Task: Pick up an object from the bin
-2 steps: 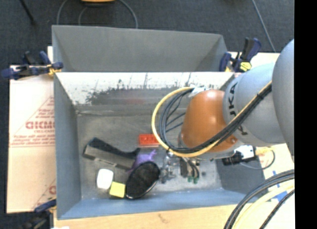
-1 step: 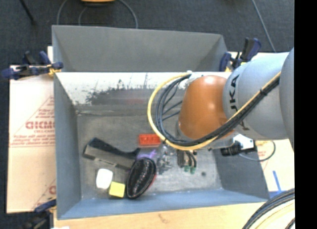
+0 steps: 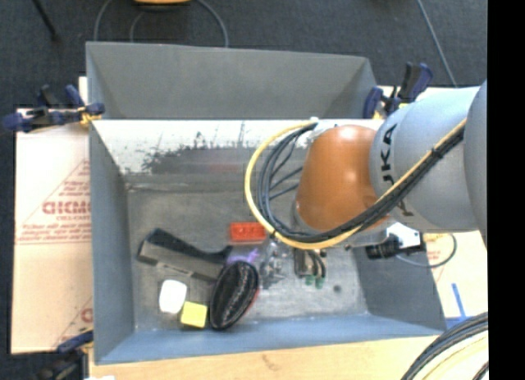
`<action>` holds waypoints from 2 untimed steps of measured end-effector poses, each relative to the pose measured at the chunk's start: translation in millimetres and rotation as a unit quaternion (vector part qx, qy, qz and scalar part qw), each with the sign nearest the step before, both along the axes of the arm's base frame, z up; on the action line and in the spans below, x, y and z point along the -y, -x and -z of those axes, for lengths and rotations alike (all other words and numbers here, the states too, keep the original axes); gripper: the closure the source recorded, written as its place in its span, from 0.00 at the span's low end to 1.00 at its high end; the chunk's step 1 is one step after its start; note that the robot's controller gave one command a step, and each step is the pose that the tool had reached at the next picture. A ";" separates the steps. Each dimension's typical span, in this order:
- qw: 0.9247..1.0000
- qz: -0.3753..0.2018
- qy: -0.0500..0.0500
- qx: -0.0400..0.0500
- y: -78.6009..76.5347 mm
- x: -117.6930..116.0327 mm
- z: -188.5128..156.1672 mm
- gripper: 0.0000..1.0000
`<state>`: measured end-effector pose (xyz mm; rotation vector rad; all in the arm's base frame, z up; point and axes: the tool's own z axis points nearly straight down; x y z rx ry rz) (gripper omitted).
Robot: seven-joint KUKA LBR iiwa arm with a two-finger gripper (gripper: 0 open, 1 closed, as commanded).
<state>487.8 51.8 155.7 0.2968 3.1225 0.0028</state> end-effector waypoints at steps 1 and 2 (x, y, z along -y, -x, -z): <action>0.999 -0.048 0.001 -0.003 3.6 11.0 -42.5 1.00; 0.999 -0.044 0.000 0.002 2.9 -6.9 -21.7 1.00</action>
Offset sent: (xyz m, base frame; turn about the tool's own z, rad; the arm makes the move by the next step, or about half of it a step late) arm -0.0063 0.0213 -0.0091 -0.0371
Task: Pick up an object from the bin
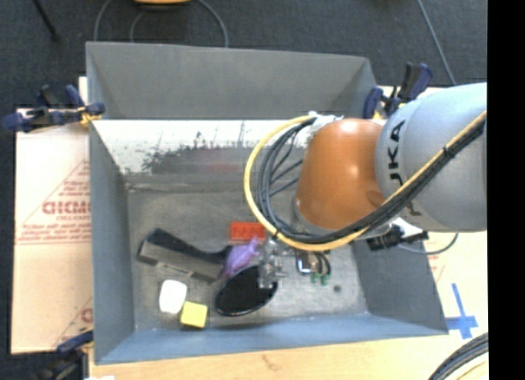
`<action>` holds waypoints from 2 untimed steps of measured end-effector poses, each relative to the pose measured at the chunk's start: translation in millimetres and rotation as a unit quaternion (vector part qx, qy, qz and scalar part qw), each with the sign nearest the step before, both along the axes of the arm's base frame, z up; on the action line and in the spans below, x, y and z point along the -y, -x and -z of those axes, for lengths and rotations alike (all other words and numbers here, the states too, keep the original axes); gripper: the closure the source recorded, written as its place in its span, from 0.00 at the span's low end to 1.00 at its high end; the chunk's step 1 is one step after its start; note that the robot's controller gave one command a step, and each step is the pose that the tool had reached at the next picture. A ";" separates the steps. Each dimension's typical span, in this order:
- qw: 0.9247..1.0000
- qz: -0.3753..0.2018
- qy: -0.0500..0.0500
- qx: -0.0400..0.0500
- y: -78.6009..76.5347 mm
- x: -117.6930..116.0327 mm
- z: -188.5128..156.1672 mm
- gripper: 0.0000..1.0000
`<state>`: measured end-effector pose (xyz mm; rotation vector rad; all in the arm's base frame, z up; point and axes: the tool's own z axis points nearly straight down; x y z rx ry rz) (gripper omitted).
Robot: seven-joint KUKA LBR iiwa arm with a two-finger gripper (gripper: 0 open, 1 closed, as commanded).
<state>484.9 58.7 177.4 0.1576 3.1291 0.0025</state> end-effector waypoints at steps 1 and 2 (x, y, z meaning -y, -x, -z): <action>1.000 0.003 0.001 -0.005 -6.7 6.5 2.0 1.00; 1.000 0.004 0.001 -0.003 -7.9 -6.5 30.1 0.00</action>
Offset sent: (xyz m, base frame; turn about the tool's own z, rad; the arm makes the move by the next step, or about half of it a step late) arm 0.0073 0.0075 -0.0301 0.0098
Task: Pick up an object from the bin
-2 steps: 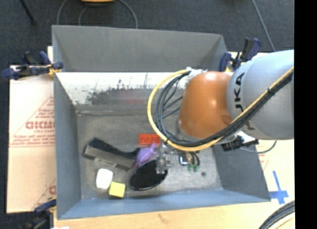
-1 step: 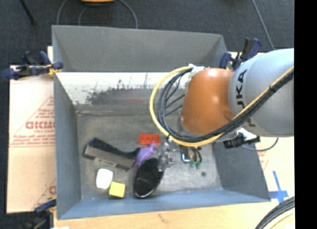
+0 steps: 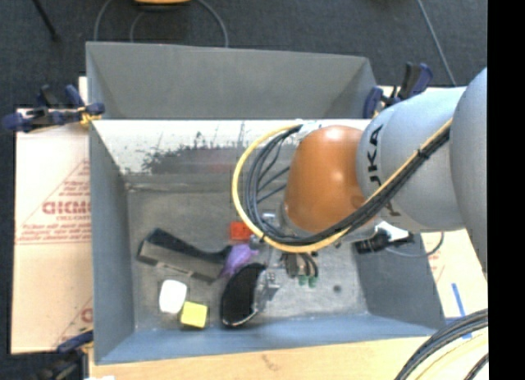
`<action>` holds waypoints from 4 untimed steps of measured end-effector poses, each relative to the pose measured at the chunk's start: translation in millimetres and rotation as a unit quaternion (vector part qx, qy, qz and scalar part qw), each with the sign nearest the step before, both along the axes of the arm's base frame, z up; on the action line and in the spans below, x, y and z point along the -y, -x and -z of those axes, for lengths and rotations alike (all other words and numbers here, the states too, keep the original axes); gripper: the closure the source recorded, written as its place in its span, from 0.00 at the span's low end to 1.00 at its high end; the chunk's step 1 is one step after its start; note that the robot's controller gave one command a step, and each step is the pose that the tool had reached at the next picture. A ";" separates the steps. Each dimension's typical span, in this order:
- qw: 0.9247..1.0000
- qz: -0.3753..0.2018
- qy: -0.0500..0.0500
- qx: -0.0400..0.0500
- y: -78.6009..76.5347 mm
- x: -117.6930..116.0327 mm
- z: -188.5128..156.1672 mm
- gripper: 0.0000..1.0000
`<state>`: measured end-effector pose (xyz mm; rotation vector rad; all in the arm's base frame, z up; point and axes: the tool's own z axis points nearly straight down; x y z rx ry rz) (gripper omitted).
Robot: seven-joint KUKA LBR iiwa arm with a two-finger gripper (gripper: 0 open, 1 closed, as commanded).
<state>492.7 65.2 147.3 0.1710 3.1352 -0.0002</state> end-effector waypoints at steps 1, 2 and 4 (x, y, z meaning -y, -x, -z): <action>1.000 -0.001 0.000 0.000 -0.2 0.1 -0.2 0.00; 1.000 0.008 -0.001 0.001 -21.8 5.6 50.4 0.00; 1.000 0.009 0.000 -0.005 -22.7 6.4 56.2 1.00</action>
Offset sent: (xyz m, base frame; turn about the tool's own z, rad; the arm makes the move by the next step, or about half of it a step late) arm 0.0277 -0.0080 -0.0773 0.0231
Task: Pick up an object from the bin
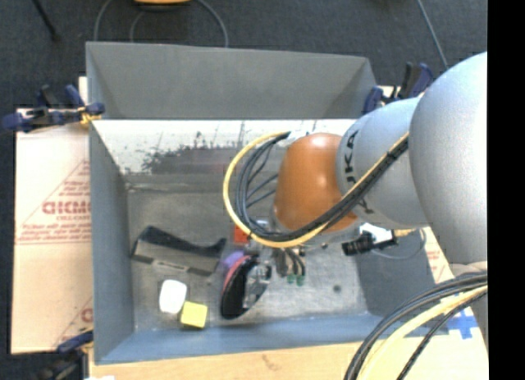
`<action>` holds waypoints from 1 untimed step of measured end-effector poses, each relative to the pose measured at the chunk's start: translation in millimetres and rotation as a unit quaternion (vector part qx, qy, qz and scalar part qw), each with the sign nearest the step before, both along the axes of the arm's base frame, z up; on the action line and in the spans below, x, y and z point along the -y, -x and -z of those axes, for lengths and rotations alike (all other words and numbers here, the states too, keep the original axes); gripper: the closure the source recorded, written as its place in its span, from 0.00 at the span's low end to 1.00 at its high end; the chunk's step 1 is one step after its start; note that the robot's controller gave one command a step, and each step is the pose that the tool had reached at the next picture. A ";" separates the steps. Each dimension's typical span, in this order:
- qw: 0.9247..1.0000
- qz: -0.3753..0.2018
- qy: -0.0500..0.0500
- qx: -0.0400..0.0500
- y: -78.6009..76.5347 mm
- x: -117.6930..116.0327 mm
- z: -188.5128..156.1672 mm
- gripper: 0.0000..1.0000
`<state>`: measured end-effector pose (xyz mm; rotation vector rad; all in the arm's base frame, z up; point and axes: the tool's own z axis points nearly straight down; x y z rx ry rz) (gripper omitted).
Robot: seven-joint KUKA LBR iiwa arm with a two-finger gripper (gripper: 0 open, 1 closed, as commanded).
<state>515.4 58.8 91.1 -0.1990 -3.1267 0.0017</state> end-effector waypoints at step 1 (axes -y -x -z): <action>1.000 0.017 0.000 0.004 7.9 -3.3 -37.3 1.00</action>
Offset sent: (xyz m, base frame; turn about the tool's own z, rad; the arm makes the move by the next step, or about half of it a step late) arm -0.0054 -0.0032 0.0747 0.0555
